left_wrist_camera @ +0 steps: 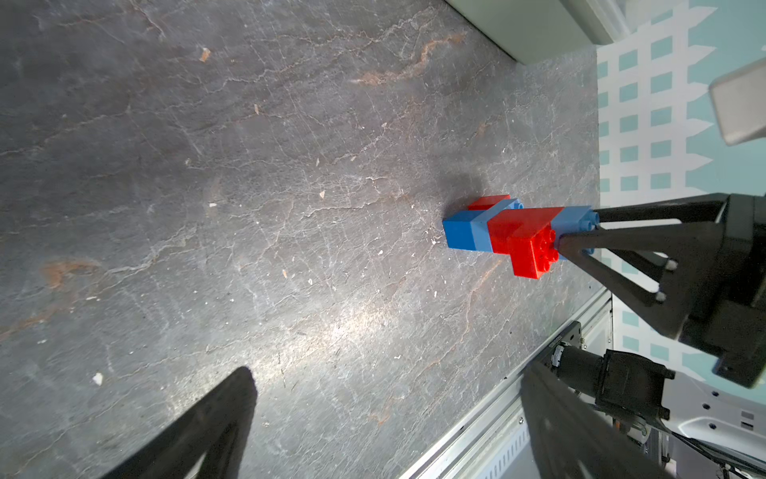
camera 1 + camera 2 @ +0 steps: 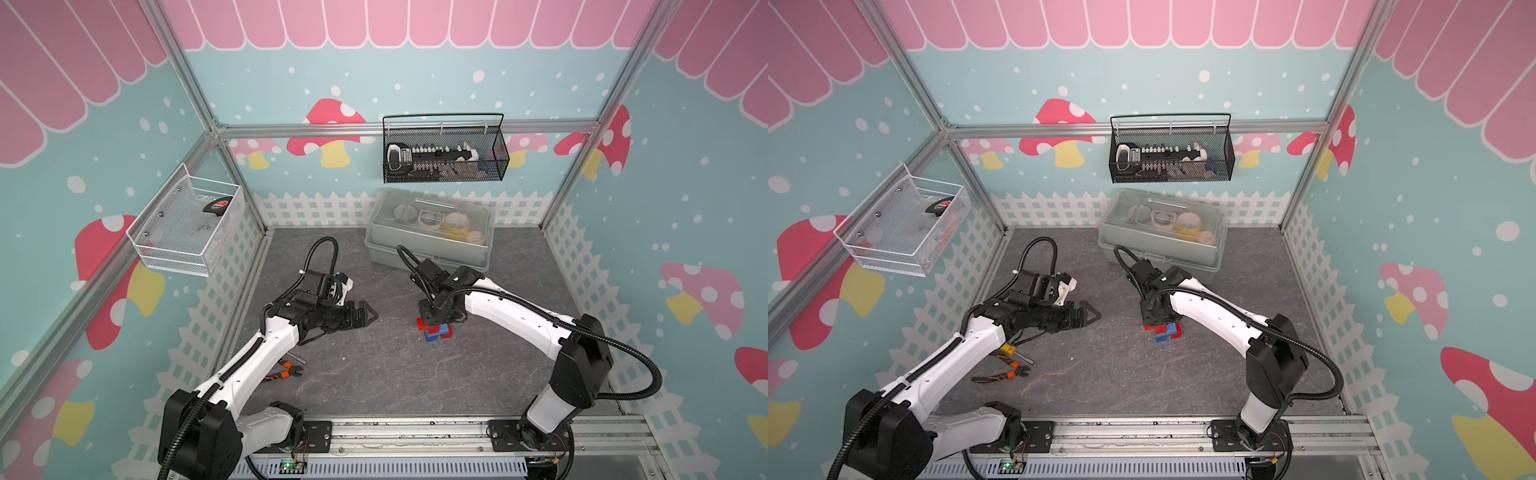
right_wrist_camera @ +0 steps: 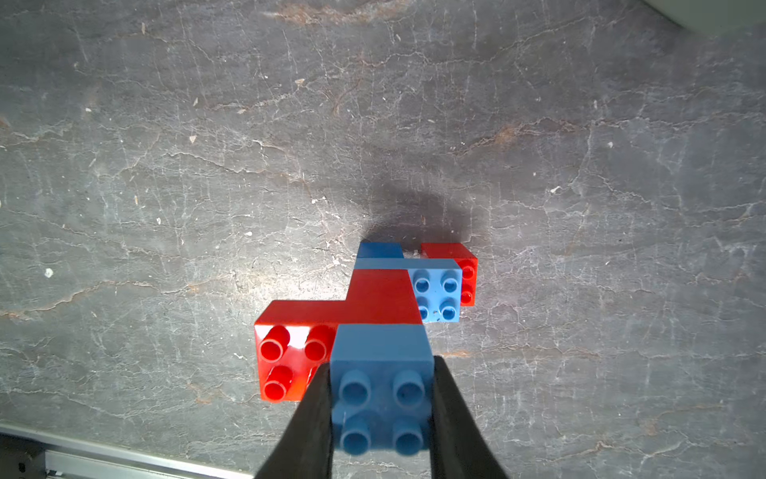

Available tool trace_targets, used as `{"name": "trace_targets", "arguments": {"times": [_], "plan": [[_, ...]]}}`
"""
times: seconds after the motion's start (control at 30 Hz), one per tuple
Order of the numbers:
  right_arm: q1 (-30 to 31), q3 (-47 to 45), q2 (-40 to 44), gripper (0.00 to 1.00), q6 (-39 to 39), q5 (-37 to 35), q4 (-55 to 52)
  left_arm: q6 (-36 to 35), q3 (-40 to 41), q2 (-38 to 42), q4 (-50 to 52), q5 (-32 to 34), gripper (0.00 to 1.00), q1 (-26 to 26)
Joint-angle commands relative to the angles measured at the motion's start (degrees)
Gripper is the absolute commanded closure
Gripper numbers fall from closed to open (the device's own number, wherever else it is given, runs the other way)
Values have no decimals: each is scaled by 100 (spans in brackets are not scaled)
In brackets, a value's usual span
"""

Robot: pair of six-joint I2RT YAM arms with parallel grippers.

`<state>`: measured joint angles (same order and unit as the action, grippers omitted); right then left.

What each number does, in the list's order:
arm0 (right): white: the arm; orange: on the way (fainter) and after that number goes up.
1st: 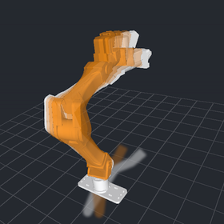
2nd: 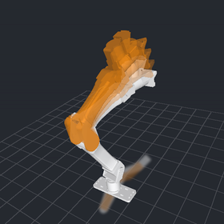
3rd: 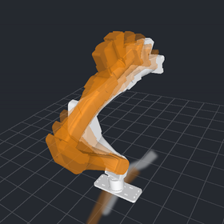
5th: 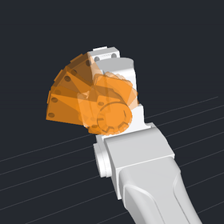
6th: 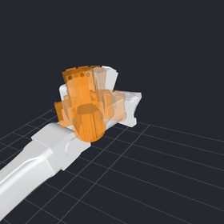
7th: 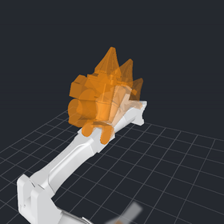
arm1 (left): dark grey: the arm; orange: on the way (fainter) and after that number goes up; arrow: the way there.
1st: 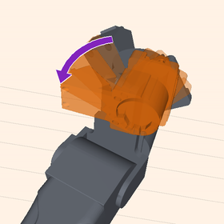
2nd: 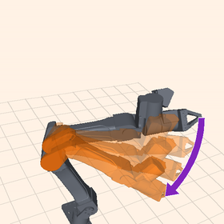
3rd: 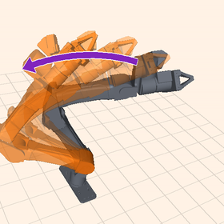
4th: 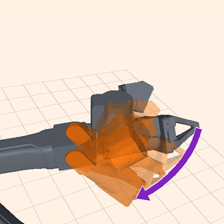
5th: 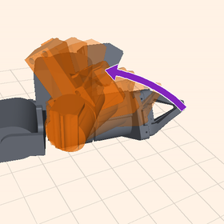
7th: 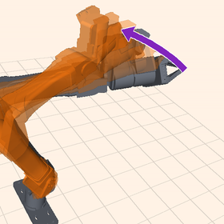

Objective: Assemble a giraffe with lego
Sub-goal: Assemble the lego brick with the lego brick.

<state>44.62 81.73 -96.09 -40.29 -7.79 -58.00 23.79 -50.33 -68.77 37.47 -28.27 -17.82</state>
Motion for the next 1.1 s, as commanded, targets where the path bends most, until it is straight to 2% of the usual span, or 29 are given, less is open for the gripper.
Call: {"name": "trace_targets", "arguments": {"times": [0.0, 0.23, 0.47, 0.77, 1.07], "plan": [[-41, -574, -473, 81, 22, 147, -614, -81, -30, 83, 27, 5, 1, -33], [-42, -582, -480, 80, 30, 115, -528, -82, -22, 57, 32, 27, 1, -29], [-50, -494, -276, 74, 83, 98, -351, -83, -21, 48, 32, 59, 1, -30], [-50, -260, -69, 65, 92, -25, -243, -80, -12, 26, 32, 85, 1, -28], [-61, -254, 119, 49, 107, -38, -74, -79, -15, 14, 46, 111, 1, -30]]}}
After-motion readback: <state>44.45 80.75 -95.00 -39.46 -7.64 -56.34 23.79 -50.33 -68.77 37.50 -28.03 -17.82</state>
